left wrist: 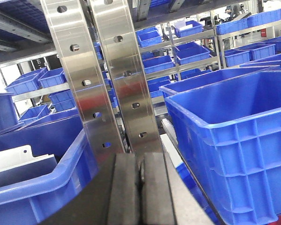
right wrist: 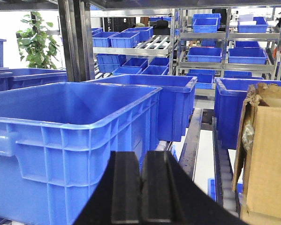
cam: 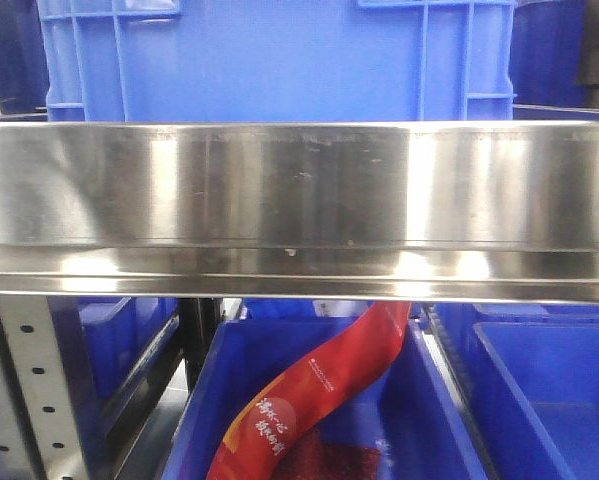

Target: Grab PVC pipe and place in blue bin

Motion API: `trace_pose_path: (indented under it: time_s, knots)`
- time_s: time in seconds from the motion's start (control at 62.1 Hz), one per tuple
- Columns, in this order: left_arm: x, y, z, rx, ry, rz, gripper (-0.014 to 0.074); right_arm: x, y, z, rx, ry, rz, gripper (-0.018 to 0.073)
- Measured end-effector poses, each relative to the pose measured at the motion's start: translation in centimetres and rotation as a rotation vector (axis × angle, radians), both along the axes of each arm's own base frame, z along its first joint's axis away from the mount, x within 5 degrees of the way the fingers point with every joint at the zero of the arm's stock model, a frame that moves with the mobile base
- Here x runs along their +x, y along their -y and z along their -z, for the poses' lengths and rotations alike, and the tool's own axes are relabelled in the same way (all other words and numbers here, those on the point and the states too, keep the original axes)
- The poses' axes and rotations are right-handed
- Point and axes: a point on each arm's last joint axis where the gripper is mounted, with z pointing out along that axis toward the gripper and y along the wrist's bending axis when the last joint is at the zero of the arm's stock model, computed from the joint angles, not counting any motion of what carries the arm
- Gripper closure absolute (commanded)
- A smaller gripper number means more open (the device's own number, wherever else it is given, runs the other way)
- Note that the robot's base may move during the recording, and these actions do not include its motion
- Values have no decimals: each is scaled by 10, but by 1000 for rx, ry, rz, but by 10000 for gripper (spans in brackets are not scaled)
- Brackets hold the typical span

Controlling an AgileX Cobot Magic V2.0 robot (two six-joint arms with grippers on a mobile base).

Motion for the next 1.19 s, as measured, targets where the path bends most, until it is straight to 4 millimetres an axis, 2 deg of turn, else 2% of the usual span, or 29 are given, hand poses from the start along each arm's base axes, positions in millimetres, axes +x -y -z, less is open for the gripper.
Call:
trace_pose_path:
  time_s: [0.226, 0.338, 0.548, 0.87, 0.999, 1.192]
  knots:
    - [0, -2, 1, 56, 3, -31, 708, 0, 0, 0, 0, 0, 0, 722]
    - [0, -3, 7, 68, 16, -37, 708, 0, 0, 0, 0, 0, 0, 722]
    - [-9, -3, 35, 67, 107, -40, 708, 0, 0, 0, 0, 0, 0, 722]
    - [-7, -3, 88, 63, 52, -34, 708, 0, 0, 0, 0, 0, 0, 722]
    - [-3, -2, 104, 40, 13, -22, 708, 0, 0, 0, 0, 0, 0, 722]
    - [1, -1, 117, 9, -31, -10, 708, 0, 0, 0, 0, 0, 0, 722]
